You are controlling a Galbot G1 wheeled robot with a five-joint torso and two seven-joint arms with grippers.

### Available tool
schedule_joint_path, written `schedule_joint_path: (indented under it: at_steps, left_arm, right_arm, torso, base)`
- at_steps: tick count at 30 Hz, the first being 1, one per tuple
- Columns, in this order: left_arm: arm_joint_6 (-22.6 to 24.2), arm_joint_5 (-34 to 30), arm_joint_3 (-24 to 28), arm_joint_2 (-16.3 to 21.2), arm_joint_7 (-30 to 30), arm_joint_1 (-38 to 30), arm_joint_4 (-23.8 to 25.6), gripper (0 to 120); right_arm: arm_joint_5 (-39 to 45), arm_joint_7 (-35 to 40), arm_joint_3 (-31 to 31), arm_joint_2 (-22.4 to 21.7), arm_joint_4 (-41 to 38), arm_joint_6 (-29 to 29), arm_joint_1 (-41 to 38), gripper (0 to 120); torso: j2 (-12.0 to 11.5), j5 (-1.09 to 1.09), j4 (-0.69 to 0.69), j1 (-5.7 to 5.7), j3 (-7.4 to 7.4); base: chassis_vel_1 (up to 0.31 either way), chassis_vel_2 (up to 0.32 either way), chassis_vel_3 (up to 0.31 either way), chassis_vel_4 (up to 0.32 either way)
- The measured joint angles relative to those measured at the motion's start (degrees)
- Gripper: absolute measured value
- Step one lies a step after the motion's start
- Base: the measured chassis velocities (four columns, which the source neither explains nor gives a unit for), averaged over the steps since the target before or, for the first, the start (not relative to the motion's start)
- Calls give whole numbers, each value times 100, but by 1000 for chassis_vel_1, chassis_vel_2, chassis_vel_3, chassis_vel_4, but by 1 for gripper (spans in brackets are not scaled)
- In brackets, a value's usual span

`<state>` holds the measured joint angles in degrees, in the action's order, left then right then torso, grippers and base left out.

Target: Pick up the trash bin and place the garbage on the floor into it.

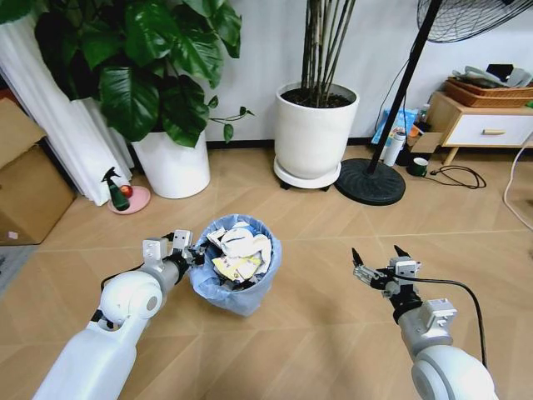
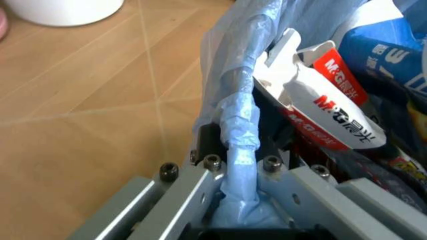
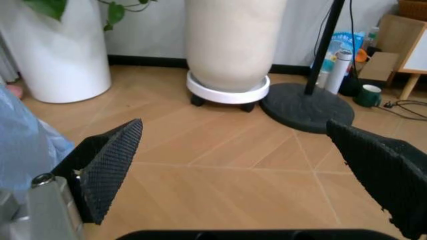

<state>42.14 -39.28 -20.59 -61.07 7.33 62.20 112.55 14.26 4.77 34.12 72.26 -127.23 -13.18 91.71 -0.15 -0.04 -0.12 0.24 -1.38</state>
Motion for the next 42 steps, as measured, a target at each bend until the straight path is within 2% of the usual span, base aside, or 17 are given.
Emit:
schedule_joint_path:
  at_steps: [2, 4, 6, 8, 15, 16, 18, 23, 42]
  left_arm:
    - [0, 3, -1, -2, -1, 0, -6, 0]
    - [0, 6, -1, -10, -5, -9, -22, 0]
    - [0, 8, 4, -18, -7, -16, -35, 0]
    - [0, 12, 10, -26, -11, -33, -48, 0]
    - [0, 20, 27, -55, -19, -72, -87, 0]
    - [0, 24, 27, -60, -20, -75, -90, 0]
    - [0, 34, 27, -72, -23, -75, -92, 0]
    - [0, 48, 21, -79, -27, -56, -93, 0]
    - [0, 57, 11, -79, -34, -49, -75, 0]
  right_arm:
    - [7, 3, -2, 0, 10, 0, -6, 100]
    - [18, 6, -2, -3, 29, 0, -17, 100]
    - [26, 7, 0, -7, 34, 0, -19, 100]
    - [31, 8, 4, -9, 47, 0, -20, 100]
    - [50, 14, 18, -29, 71, 1, -35, 100]
    - [60, 16, 18, -33, 80, 1, -40, 100]
    - [65, 18, 19, -44, 97, 2, -51, 100]
    - [69, 18, 13, -48, 119, 5, -61, 100]
    - [59, 19, -2, -41, 139, 13, -55, 100]
  torso:
    - [0, -5, 1, 0, 0]
    - [0, 2, 1, 0, 0]
    - [0, -6, 0, 0, 1]
    - [0, 0, 0, 0, 0]
    - [0, -5, -1, -1, 1]
    - [0, 1, 0, -1, 1]
    - [0, -4, 0, -1, 1]
    - [0, 1, 0, -1, 1]
    - [0, -2, -1, 0, 0]
  base:
    - [318, -45, -339, 62]
    - [347, -52, -337, 86]
    - [346, -108, -344, 137]
    - [346, -171, -360, 141]
    - [346, -194, -346, 180]
    - [316, -183, -319, 168]
    - [335, -149, -321, 166]
    - [300, -144, -302, 149]
    - [226, -124, -232, 118]
